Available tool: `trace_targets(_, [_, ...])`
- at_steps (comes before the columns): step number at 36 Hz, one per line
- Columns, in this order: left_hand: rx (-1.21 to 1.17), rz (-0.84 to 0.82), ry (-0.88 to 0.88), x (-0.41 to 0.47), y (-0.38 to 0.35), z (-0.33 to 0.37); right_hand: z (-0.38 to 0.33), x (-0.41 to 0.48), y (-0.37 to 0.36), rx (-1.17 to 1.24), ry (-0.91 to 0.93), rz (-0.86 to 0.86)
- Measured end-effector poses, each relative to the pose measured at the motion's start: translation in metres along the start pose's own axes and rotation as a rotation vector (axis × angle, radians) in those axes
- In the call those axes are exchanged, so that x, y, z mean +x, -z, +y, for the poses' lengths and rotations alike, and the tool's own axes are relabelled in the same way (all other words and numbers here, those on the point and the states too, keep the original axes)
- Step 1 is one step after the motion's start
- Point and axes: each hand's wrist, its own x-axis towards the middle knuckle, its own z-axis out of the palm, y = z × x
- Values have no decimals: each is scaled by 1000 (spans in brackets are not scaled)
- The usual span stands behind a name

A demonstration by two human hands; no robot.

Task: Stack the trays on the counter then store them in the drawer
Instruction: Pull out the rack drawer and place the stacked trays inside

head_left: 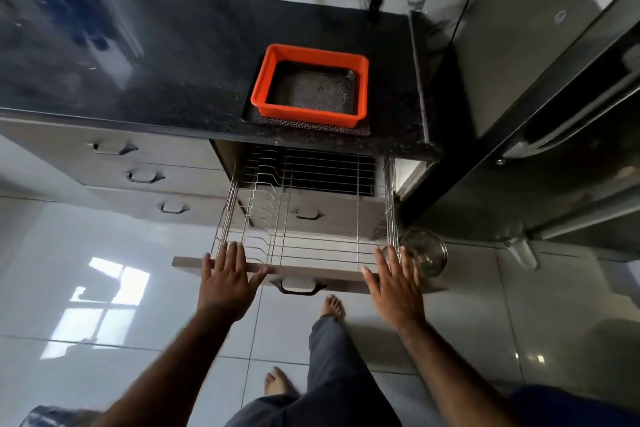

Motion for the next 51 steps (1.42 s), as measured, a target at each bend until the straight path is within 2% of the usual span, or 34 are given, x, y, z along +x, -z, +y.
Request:
trace_targets(6, [-29, -31, 2, -15, -4, -5, -4, -24, 1, 30, -24, -12])
trace_targets(9, [-142, 37, -26, 3, 19, -5, -7, -10, 9, 48, -46, -57])
trace_targets(11, [-218, 99, -63, 27, 44, -5, -9, 16, 23, 158, -71, -58])
trace_targets(14, [-336, 179, -99, 73, 90, -6, -15, 73, 57, 256, -66, 13])
trace_targets(17, [-477, 279, -63, 128, 137, -7, -21, 141, 92, 424, -85, 249])
trace_targets(19, [-538, 317, -31, 167, 164, -8, -23, 189, 112, 468, -114, 293])
trace_targets(27, [-631, 342, 98, 305, 223, -11, -32, 336, 142, 610, -216, 57])
trace_targets(29, [-577, 289, 107, 332, 225, -14, -33, 362, 139, 632, -225, 6])
trace_targets(33, [-637, 231, 143, 365, 223, -15, -34, 398, 131, 715, -248, -42])
trace_targets(42, [-618, 317, 120, 362, 215, -13, -30, 403, 118, 896, -391, 13])
trace_targets(51, [-640, 300, 95, 270, 202, -24, -14, 291, 129, 970, -388, 71])
